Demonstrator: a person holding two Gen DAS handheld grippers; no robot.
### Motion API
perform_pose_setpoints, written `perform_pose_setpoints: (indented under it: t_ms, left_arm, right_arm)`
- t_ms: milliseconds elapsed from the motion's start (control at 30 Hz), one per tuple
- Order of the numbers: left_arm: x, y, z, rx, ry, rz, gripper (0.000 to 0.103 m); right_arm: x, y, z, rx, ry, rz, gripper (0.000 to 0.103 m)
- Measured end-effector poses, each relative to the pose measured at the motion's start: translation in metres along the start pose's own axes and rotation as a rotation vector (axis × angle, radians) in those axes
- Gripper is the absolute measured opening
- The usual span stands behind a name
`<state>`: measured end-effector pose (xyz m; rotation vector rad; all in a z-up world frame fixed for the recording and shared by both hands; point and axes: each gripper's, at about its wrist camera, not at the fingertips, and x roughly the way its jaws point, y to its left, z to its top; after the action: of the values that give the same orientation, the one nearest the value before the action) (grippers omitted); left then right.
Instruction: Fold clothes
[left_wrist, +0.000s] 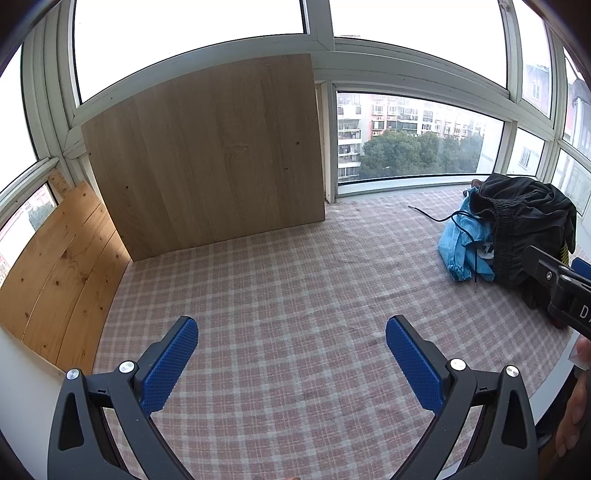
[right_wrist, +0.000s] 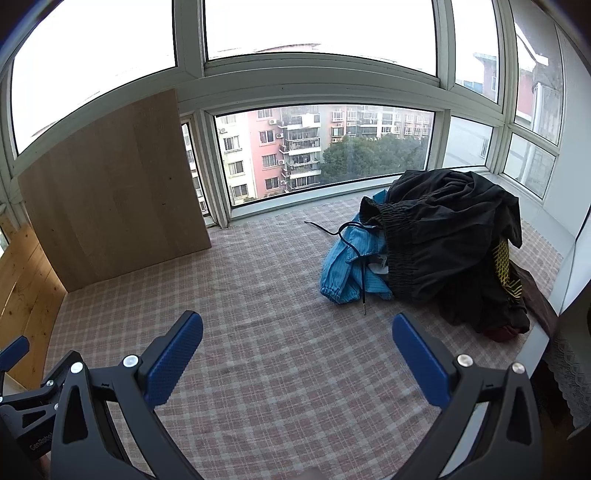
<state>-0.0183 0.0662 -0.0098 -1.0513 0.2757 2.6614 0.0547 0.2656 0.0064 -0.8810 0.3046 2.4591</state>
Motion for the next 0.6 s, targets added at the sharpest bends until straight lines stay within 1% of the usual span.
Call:
perform_pose_setpoints:
  t_ms: [300,400,467,567,600]
  left_arm:
    - [-0.006,-0.001,-0.003,-0.010,0.012,0.016,0.103]
    - [-0.010,-0.002,-0.005,-0.019,0.012,0.018,0.103]
    - [-0.012,-0.001,-0.006,-0.040,0.014,0.019,0.103]
    - [-0.013,0.001,-0.008,-0.076,0.021,0.022,0.103]
    - [-0.013,0.001,-0.009,-0.088,0.025,0.026,0.103]
  right_arm:
    - [0.004,-0.016,0.000,0.019,0.023,-0.009,0.103]
    - [0.006,-0.023,-0.001,0.016,0.010,0.000,0.103]
    - [0.006,-0.029,0.000,0.016,-0.008,0.023,0.103]
    - [0.007,-0.044,0.001,0.041,-0.043,0.115,0.103]
    - [0.008,-0.049,0.003,0.047,-0.041,0.131,0.103]
